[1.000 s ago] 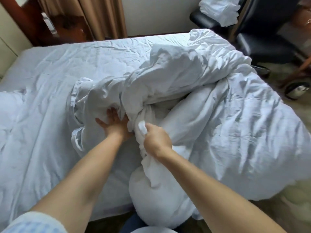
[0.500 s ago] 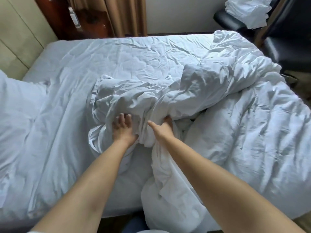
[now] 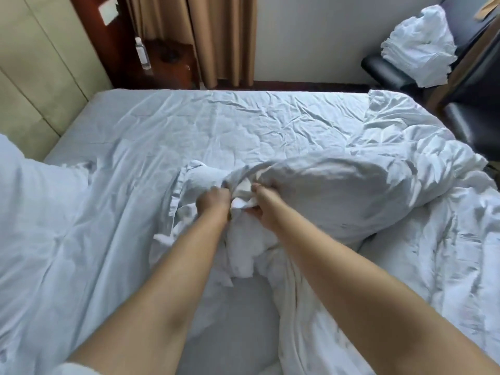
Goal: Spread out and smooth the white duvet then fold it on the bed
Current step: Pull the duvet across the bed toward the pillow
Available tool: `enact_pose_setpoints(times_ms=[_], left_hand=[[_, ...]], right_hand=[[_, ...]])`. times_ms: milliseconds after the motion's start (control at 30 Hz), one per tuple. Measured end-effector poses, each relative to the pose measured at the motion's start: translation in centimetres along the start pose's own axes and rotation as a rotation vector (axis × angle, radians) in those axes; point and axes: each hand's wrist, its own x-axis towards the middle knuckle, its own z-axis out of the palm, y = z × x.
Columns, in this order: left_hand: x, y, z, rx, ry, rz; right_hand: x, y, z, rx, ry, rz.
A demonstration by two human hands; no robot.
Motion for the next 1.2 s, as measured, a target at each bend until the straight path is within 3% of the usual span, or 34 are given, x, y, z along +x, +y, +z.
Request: enact_pose_setpoints(times_ms=[67, 100, 200, 267, 333, 367, 433, 533, 667, 733, 800, 867, 967, 1033, 1133, 1200], left_hand=[[3.2, 0.5, -4.0, 0.077, 0.246, 0.246], [4.7, 0.7, -5.6, 0.109, 0.444, 0.416], [9.0, 0.4, -8.3, 0.224, 0.578, 0.649], [11.4, 0.8, -8.0, 0.11, 0.461, 0.712], [11.4, 0.9, -6.0, -0.009, 0.183, 0.518], [11.2, 0.6, -4.5, -0.005, 0.089, 0.439], [10.3, -0.3, -1.2, 0.043, 0.026, 0.416], [8.9, -2.2, 2.0, 0.148, -0.032, 0.416], [6.7, -3.9, 3.9, 0.126, 0.237, 0.553], [5.5, -4.8, 4.9, 0.179, 0.234, 0.651], [4.2, -5.5, 6.8, 0.207, 0.157, 0.71], [3.0, -5.8, 8.8, 0.165, 0.082, 0.696], [0.7, -5.4, 10.4, 0.151, -0.067, 0.513], [-0.4, -5.4, 10.8, 0.218, -0.104, 0.468], [-2.1, -5.7, 11.5, 0.276, -0.145, 0.431], [-3.3, -6.0, 12.2, 0.285, -0.174, 0.43]], right_hand=[[2.3, -4.1, 0.3, -0.037, 0.102, -0.218], [2.9, -5.7, 0.1, -0.015, 0.13, -0.304], [3.7, -6.7, -1.6, -0.096, 0.137, -0.566], [6.1, -4.4, -3.0, -0.531, 0.178, -0.615], [8.4, -1.6, -3.8, -1.046, 0.253, -0.484], [9.2, -0.5, -3.9, -1.181, 0.253, -0.411], [9.8, 0.9, -3.6, -1.248, 0.223, -0.34], [9.4, 3.1, -2.9, -1.241, 0.247, -0.449], [7.0, 6.9, -3.4, -1.263, 0.441, -0.615], [5.9, 9.4, -4.0, -1.343, 0.392, -0.677], [5.3, 11.8, -4.8, -1.424, 0.206, -0.751], [4.3, 13.7, -5.5, -1.545, 0.096, -0.612], [3.2, 15.8, -7.7, -1.665, 0.241, -0.171], [2.6, 16.2, -8.8, -1.649, 0.288, 0.016], [2.2, 15.9, -8.9, -1.551, 0.178, 0.157], [1.5, 15.7, -7.9, -1.512, 0.077, 0.149]])
